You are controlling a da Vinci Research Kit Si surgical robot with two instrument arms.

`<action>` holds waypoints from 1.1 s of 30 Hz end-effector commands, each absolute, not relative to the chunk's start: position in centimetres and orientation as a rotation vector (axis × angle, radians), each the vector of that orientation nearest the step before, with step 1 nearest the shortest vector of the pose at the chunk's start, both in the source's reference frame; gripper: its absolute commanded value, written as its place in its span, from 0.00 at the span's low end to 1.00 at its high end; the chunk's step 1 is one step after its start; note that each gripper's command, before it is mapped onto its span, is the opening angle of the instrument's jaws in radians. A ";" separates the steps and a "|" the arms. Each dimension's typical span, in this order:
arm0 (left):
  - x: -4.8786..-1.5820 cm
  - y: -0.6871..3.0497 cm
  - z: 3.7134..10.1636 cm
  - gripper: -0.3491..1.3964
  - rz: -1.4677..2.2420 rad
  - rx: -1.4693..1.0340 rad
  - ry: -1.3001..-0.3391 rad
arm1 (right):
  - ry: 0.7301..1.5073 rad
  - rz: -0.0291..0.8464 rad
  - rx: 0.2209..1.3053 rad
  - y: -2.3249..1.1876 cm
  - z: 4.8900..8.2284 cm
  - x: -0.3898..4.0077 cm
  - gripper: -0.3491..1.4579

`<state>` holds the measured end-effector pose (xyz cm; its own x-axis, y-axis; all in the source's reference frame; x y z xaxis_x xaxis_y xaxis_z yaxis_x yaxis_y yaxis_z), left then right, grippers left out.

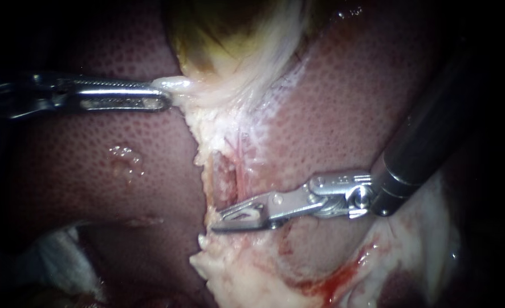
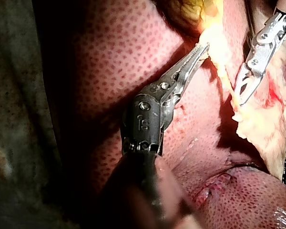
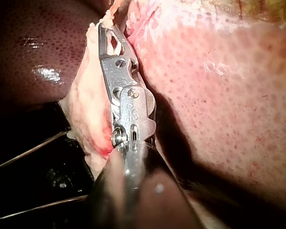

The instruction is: Clipping first clip left tube

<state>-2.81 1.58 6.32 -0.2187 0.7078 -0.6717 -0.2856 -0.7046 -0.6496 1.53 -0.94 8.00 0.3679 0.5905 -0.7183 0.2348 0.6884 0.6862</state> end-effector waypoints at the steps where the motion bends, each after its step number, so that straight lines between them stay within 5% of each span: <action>1: -2.81 1.58 6.32 0.00 1.975 -1.390 -0.520 | 1.206 0.264 0.826 -0.94 8.00 1.53 0.06; 7: -2.81 1.58 6.31 0.00 1.975 -1.390 -0.520 | 1.206 0.264 0.827 -0.94 7.99 1.52 0.07; 18: -2.80 1.57 6.31 0.00 1.976 -1.391 -0.520 | 1.207 0.279 0.832 -0.76 7.81 1.35 0.37; 33: -2.81 1.58 6.31 0.00 1.975 -1.390 -0.520 | 1.206 0.298 0.813 -0.75 7.77 1.51 0.43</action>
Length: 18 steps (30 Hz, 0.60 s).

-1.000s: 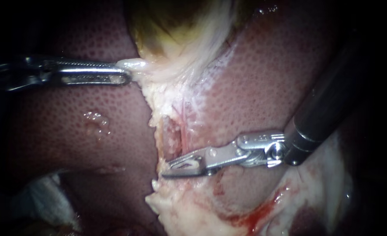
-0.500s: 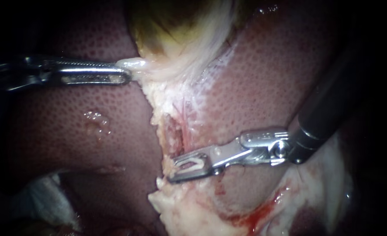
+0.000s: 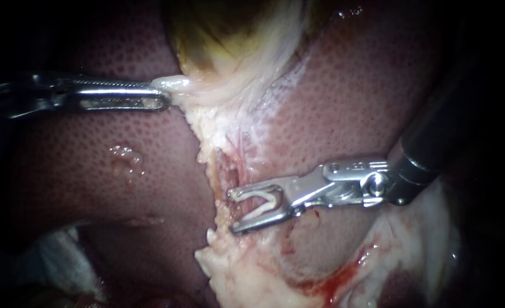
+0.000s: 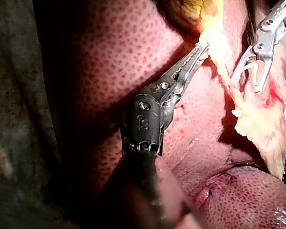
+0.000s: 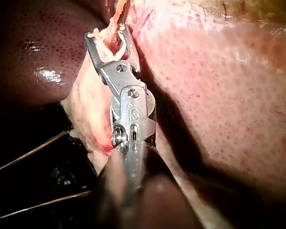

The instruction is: Clipping first clip left tube

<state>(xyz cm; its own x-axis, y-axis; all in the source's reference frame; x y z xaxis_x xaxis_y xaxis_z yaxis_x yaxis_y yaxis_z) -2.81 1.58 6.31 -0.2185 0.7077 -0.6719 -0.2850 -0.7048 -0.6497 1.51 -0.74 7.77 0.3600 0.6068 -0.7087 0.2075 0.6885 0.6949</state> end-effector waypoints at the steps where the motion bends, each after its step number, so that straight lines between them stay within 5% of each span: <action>1: -2.81 1.58 6.31 0.00 1.975 -1.390 -0.520 | 1.205 0.298 0.810 -0.77 7.79 1.54 0.43; 18: -2.83 1.57 6.31 0.00 1.975 -1.390 -0.518 | 1.215 0.269 0.869 -1.22 8.07 1.95 0.42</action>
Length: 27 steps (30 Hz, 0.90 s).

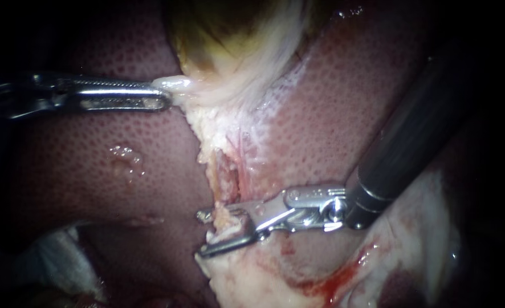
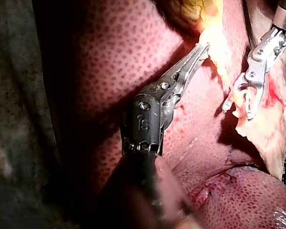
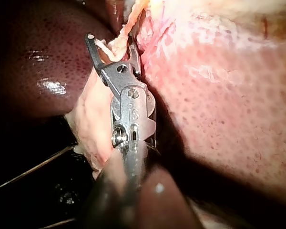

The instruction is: Clipping first clip left tube

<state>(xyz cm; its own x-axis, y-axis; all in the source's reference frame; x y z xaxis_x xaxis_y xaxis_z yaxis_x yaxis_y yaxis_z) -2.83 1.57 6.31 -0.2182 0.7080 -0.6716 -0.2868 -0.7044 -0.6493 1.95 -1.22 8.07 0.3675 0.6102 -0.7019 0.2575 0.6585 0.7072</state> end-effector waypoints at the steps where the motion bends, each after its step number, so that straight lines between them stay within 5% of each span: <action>1: -2.83 1.57 6.31 0.00 1.975 -1.390 -0.518 | 1.218 0.270 0.869 -1.22 8.07 1.96 0.42; 15: -2.83 1.57 6.31 0.00 1.975 -1.390 -0.518 | 1.228 0.285 0.878 -1.21 8.08 2.02 0.39; 19: -2.83 1.57 6.32 0.00 1.975 -1.390 -0.518 | 1.177 0.389 0.962 -1.20 8.08 1.96 0.00; 27: -2.83 1.57 6.32 0.00 1.975 -1.390 -0.518 | 1.169 0.381 0.965 -1.20 8.10 1.91 0.00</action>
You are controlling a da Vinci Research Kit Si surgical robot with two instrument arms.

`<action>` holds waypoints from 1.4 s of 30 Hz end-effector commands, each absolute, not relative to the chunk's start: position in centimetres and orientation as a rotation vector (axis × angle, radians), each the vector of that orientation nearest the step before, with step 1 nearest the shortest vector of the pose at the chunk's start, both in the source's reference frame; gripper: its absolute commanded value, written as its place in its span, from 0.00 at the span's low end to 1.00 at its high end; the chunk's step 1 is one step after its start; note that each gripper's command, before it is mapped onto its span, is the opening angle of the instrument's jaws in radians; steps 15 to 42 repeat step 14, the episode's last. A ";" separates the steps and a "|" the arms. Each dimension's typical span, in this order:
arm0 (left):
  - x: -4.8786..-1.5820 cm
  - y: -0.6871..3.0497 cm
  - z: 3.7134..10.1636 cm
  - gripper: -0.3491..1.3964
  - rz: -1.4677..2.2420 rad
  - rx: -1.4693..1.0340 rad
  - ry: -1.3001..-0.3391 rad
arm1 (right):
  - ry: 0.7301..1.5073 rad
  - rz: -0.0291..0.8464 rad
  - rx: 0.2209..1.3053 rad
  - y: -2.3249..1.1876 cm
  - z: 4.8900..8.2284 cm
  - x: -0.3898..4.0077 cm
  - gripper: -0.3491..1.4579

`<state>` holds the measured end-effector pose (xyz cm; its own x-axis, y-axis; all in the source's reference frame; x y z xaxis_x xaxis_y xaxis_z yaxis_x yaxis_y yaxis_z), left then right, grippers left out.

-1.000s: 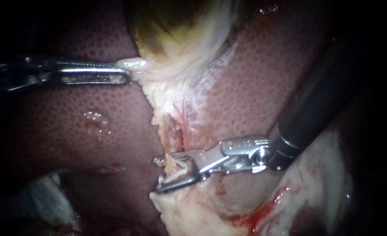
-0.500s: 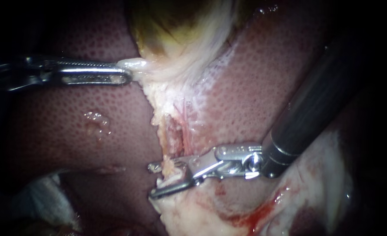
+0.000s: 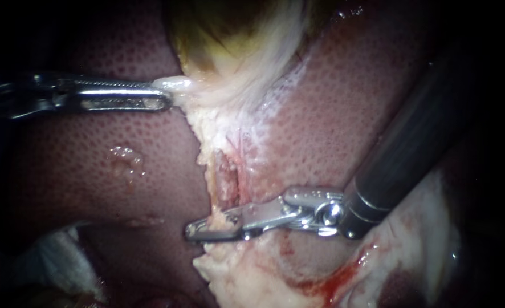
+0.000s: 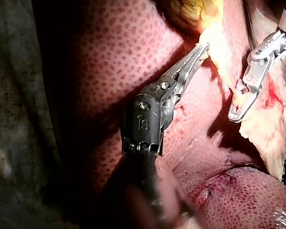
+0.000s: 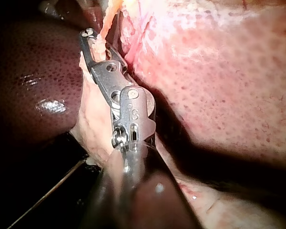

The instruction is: Clipping first clip left tube

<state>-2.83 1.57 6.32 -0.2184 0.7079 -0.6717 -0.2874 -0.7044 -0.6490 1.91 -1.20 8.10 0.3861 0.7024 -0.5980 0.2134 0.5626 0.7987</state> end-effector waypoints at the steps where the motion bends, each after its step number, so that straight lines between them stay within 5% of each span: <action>1: -2.83 1.57 6.32 0.00 1.975 -1.390 -0.518 | 1.169 0.381 0.965 -1.20 8.10 1.91 0.00; 42: -2.83 1.58 6.32 0.00 1.975 -1.390 -0.518 | 1.166 0.377 0.968 -1.19 8.11 1.91 0.00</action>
